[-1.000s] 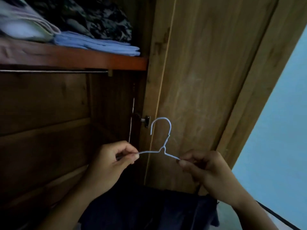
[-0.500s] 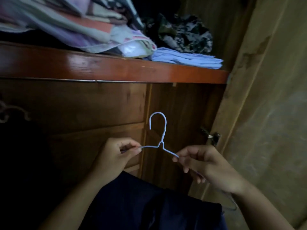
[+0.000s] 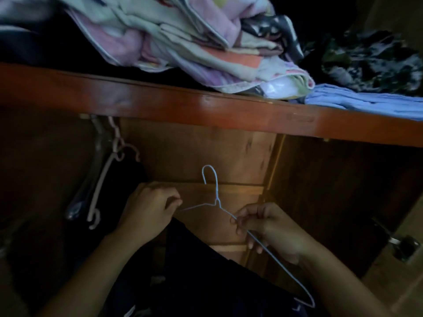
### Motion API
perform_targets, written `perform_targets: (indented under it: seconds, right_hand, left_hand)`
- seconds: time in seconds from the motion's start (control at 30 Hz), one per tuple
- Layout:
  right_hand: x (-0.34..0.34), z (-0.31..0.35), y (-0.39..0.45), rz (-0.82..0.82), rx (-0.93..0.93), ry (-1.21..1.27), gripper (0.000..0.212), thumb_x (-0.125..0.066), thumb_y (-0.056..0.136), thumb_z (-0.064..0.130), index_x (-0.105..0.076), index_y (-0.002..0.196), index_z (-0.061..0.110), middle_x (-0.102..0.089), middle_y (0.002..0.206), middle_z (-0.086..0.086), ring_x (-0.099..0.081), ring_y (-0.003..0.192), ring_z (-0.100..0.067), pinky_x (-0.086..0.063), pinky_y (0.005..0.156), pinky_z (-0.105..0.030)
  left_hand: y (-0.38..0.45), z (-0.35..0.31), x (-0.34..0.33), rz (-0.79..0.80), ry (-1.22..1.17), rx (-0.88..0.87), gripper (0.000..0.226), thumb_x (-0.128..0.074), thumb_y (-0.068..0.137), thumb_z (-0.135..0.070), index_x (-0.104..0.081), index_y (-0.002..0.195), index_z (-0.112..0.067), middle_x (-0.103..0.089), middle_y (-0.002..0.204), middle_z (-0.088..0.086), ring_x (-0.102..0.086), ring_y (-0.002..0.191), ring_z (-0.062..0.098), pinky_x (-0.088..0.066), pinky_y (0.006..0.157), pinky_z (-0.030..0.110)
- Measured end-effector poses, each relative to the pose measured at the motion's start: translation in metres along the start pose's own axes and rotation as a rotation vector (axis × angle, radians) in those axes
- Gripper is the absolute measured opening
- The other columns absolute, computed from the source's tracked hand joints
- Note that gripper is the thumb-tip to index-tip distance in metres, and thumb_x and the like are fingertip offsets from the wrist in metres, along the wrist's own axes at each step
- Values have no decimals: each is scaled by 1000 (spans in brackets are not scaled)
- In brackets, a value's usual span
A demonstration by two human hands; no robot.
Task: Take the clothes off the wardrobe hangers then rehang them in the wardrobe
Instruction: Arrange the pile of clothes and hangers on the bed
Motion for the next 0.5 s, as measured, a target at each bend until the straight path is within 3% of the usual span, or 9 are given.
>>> perform_targets:
  seconds: [0.07,0.27,0.4,0.5]
  right_hand:
    - [-10,5,17,-20,-26,53,14,-57,88,-6,-69,90,1,-66,68,-8,-53,43,-13,-37,36,-19]
    - [-38,21,59,-115,-30,202,19,-58,89,-5,-68,77,5,-65,60,-6,-54,41,-9,-38,37,-16]
    - [-58,32,82,-148,-11,313,16,-55,92,0,-68,83,1,-65,54,0,-56,40,-5,-39,37,-14]
    - [-75,44,98,-145,15,345,20,-50,96,1,-68,87,3,-67,58,1,-57,43,-4,-40,38,-14]
  left_hand:
    - [0,14,17,-18,56,34,3,-74,85,-21,-75,85,-19,-70,87,0,-64,84,25,-51,73,36]
    - [-17,37,58,-154,247,61,24,-81,77,-6,-76,101,-6,-74,103,13,-63,113,36,-48,93,49]
    - [-28,82,55,-55,249,285,61,-70,89,-24,-47,143,-5,-52,143,14,-35,141,34,-33,112,45]
    - [-36,100,47,8,229,362,68,-65,93,-31,-36,150,-8,-43,151,12,-30,143,31,-29,114,39]
Point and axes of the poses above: each hand's wrist, its own y-axis towards the middle knuckle, its own x-axis out of the back of the hand, z = x × y, the point moved 10 cm from there along y, towards the middle knuckle
